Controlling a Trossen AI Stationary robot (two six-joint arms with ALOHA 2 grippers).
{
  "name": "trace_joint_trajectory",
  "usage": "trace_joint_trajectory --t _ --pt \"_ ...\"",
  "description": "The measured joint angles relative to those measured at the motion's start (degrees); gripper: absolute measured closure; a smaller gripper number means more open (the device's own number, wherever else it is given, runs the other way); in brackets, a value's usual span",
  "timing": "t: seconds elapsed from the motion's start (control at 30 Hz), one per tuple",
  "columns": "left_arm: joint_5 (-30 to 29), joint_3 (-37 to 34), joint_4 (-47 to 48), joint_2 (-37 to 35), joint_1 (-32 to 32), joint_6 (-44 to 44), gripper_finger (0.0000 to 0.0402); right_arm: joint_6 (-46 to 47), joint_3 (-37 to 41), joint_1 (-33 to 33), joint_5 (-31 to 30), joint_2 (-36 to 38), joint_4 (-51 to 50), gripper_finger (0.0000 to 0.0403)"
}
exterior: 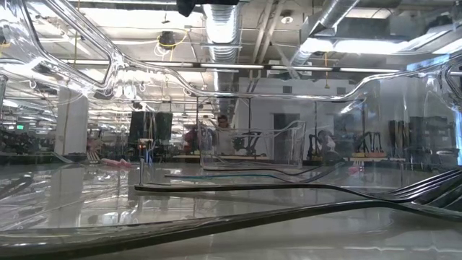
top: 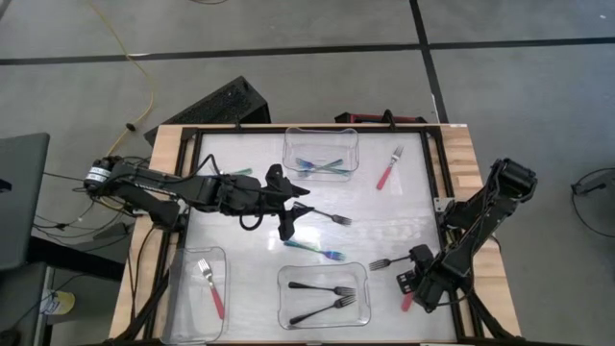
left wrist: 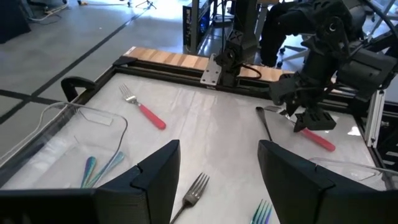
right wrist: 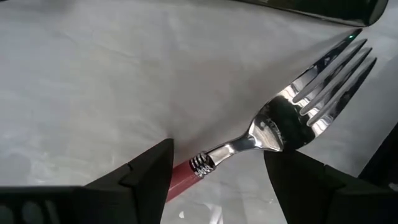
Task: Sort silverware by color (type)
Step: Put the pink fork into the bottom left transparent bin
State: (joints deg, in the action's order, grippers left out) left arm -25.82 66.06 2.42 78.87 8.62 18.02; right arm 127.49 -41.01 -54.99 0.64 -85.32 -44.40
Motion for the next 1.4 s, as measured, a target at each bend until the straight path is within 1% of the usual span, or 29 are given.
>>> trace_joint_trajectory --t 0.1,0.2,0.33,0.43,0.5,0.57,0.63,0.7,0.83,0.9,1.0,1.07,1.13,1.23,1.33,1.4 --pt "0.00 0.00 -0.02 0.00 0.00 0.05 0.0201 -0.49 0.01 0.54 -0.14 -0.02 -0.05 0.0147" --pt "0.00 0.00 0.01 0.00 0.00 0.06 0.0201 -1.56 0.04 1.12 -0.23 -0.08 -0.36 0.0181" --pt "0.65 0.00 0.79 0.00 0.00 0.23 0.0201 -4.36 0.07 2.73 -0.24 -0.13 -1.04 0.0243" --pt "4.11 0.00 1.65 0.00 0.00 0.70 0.0201 -6.50 0.09 4.19 -1.07 -0.13 -1.51 0.0294" --pt "5.52 0.00 2.71 0.00 0.01 1.12 0.0201 -8.37 -0.29 5.01 -2.19 -0.13 -1.98 0.0329" --pt "5.68 0.00 3.97 0.00 0.04 1.76 0.0201 -9.73 -0.84 5.79 -3.99 -0.25 -2.99 0.0361" --pt "5.60 0.00 4.73 0.00 0.02 3.18 0.0201 -10.90 -1.78 6.41 -6.52 -0.29 -4.32 0.0382" --pt "5.57 0.00 4.75 0.00 0.00 4.46 0.0201 -11.90 -3.29 6.82 -9.08 -0.31 -5.52 0.0383" --pt "5.95 -0.15 4.37 0.00 0.39 6.28 0.0201 -17.42 -6.04 9.05 -9.95 0.67 -9.08 0.0380" --pt "6.26 -1.06 2.62 0.45 0.44 7.47 0.0201 -20.59 -7.95 10.42 -10.44 1.49 -10.19 0.0380" --pt "8.69 -2.44 -0.46 2.23 0.44 10.38 0.0201 -25.67 -11.18 11.93 -12.20 3.58 -12.62 0.0381" --pt "11.02 -2.47 -3.52 4.62 0.47 11.75 0.0201 -28.89 -13.48 12.51 -14.61 5.39 -13.47 0.0381" --pt "13.46 -2.49 -7.22 7.30 0.92 12.28 0.0201 -31.62 -15.97 13.10 -17.76 7.45 -14.74 0.0381" --pt "16.46 -2.47 -15.40 11.52 1.80 13.38 0.0201 -34.70 -19.17 13.59 -23.10 10.90 -17.35 0.0381" --pt "18.30 -2.14 -23.98 15.46 2.35 15.56 0.0201 -39.86 -21.28 13.56 -30.89 14.83 -16.86 0.0381" --pt "19.57 -2.14 -29.72 17.48 2.56 16.58 0.0201 -45.79 -21.59 13.54 -35.66 17.59 -15.00 0.0381"
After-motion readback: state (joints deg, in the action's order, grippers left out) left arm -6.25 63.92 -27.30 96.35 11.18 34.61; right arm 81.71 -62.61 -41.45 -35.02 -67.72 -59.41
